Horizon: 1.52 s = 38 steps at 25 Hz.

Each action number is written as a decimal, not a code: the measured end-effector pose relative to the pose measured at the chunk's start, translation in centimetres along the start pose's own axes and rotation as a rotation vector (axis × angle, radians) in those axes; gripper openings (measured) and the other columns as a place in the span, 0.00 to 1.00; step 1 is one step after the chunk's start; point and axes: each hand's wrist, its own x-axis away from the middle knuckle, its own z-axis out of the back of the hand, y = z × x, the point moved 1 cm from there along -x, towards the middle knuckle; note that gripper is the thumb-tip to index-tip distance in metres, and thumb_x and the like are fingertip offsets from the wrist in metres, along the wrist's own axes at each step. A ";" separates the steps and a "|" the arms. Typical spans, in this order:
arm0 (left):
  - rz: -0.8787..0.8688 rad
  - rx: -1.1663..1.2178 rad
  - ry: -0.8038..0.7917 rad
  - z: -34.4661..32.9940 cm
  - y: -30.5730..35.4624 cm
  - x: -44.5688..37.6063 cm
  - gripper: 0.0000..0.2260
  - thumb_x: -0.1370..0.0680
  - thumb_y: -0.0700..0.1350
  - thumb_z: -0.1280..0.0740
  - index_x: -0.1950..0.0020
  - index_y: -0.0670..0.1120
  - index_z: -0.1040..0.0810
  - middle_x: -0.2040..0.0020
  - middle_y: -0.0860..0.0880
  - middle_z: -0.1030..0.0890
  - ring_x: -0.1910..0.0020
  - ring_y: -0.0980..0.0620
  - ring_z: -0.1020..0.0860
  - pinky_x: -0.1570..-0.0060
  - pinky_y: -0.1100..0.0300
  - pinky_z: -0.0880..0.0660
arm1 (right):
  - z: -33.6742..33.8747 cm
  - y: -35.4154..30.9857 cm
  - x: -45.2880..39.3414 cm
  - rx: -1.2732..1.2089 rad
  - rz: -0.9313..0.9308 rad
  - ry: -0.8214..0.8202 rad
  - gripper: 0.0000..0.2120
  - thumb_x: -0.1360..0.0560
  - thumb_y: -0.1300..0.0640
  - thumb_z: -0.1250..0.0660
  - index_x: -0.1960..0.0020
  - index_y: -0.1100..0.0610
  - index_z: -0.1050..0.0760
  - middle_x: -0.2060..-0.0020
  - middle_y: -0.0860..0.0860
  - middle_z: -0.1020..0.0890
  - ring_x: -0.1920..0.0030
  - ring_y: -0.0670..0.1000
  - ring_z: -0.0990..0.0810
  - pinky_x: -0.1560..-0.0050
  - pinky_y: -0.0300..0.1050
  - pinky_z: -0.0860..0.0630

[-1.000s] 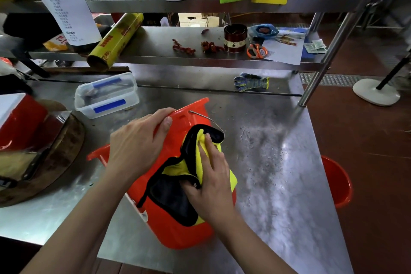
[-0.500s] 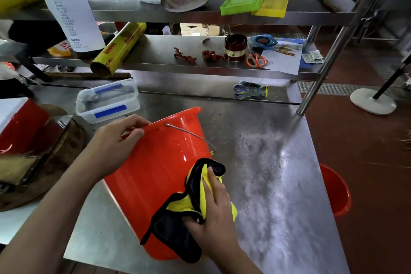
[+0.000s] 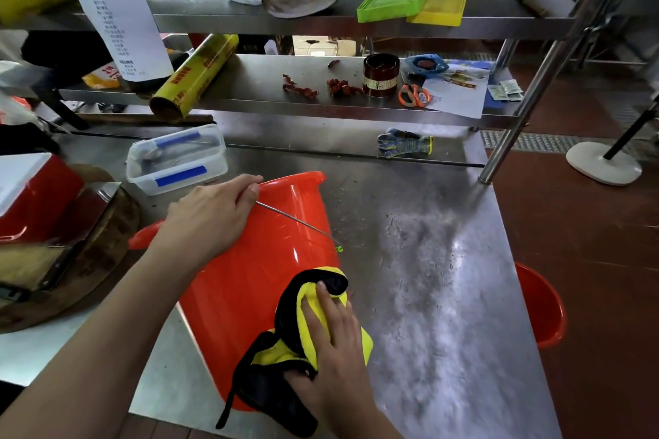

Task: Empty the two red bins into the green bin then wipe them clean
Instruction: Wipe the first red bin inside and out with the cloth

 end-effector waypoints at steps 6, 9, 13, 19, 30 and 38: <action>-0.068 0.049 -0.073 0.0 1.3 -0.2 0.18 0.14 0.50 0.48 0.25 0.57 0.33 0.30 0.49 0.25 0.32 0.43 0.27 0.33 0.39 0.32 | -0.1 0.3 1.2 -0.110 -0.114 0.022 0.46 0.34 0.49 0.31 0.19 0.46 0.46 0.19 0.49 0.42 0.21 0.52 0.41 0.31 0.68 0.31; -0.027 0.051 -0.047 -0.3 1.7 0.2 0.11 0.16 0.49 0.48 0.36 0.54 0.31 0.37 0.48 0.22 0.38 0.44 0.25 0.35 0.40 0.32 | -0.1 0.5 1.3 -0.240 -0.335 0.020 0.47 0.33 0.50 0.35 0.18 0.40 0.52 0.20 0.41 0.44 0.22 0.47 0.38 0.31 0.60 0.28; -0.008 -0.003 0.010 -0.3 1.8 1.2 0.18 0.19 0.66 0.55 0.46 0.57 0.33 0.48 0.50 0.21 0.42 0.42 0.22 0.37 0.40 0.32 | -0.4 0.1 1.3 -0.338 -0.447 0.004 0.44 0.31 0.47 0.37 0.19 0.37 0.53 0.21 0.37 0.46 0.24 0.45 0.36 0.33 0.56 0.27; -0.131 -0.013 0.042 -1.0 2.2 2.6 0.29 0.26 0.74 0.61 0.44 0.59 0.31 0.45 0.54 0.19 0.40 0.46 0.23 0.33 0.39 0.37 | 0.3 -0.4 -2.9 -0.366 -0.450 0.025 0.42 0.28 0.44 0.38 0.18 0.44 0.50 0.21 0.39 0.45 0.21 0.44 0.44 0.25 0.55 0.35; -0.259 -0.087 0.160 -2.4 2.2 2.7 0.22 0.18 0.65 0.57 0.40 0.57 0.30 0.45 0.56 0.19 0.43 0.47 0.21 0.34 0.37 0.35 | 2.0 -1.1 -11.0 -0.373 -0.420 0.078 0.37 0.27 0.40 0.39 0.20 0.50 0.41 0.23 0.48 0.38 0.23 0.51 0.37 0.27 0.56 0.33; -0.235 -0.066 0.210 -2.7 1.4 1.9 0.22 0.17 0.64 0.59 0.43 0.56 0.30 0.47 0.55 0.19 0.44 0.47 0.21 0.34 0.36 0.36 | 0.6 0.9 -6.0 -0.444 -0.514 0.052 0.36 0.27 0.47 0.38 0.21 0.42 0.43 0.25 0.40 0.36 0.24 0.45 0.36 0.30 0.56 0.30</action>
